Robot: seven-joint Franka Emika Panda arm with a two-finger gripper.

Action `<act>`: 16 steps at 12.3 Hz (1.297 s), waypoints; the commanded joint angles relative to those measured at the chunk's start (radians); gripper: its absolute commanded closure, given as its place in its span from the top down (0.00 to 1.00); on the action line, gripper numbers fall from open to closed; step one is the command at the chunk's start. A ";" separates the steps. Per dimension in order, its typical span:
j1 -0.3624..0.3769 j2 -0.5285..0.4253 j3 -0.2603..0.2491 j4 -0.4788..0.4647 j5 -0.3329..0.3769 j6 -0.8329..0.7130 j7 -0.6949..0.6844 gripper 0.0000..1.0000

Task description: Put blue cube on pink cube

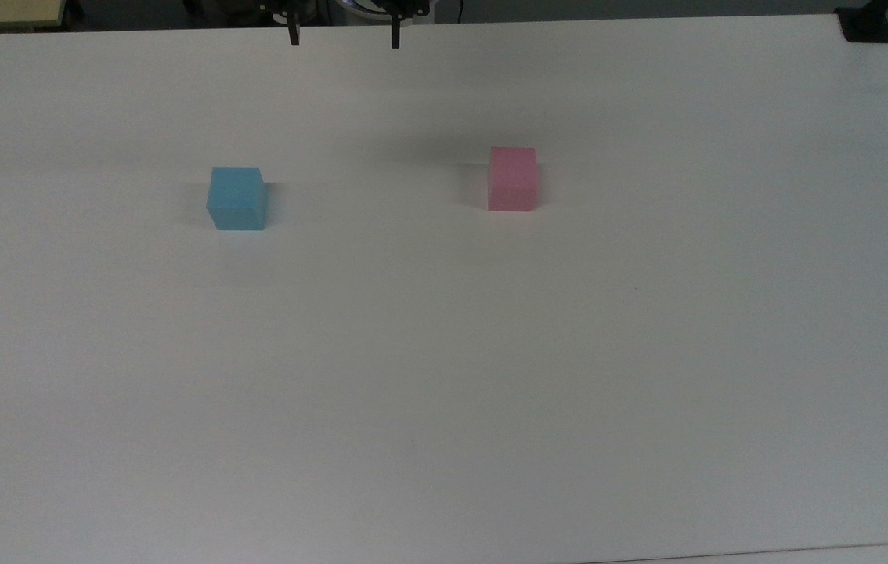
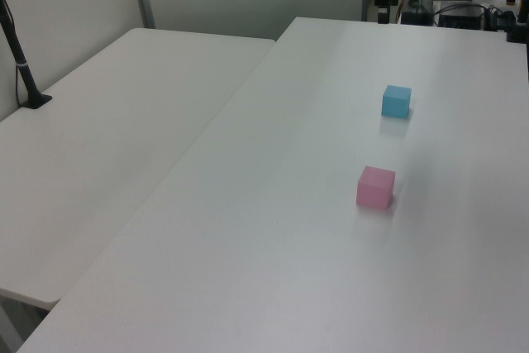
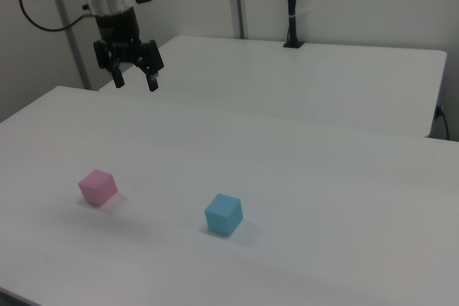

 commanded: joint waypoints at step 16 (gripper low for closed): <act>-0.085 -0.020 -0.015 -0.011 -0.001 -0.016 -0.066 1.00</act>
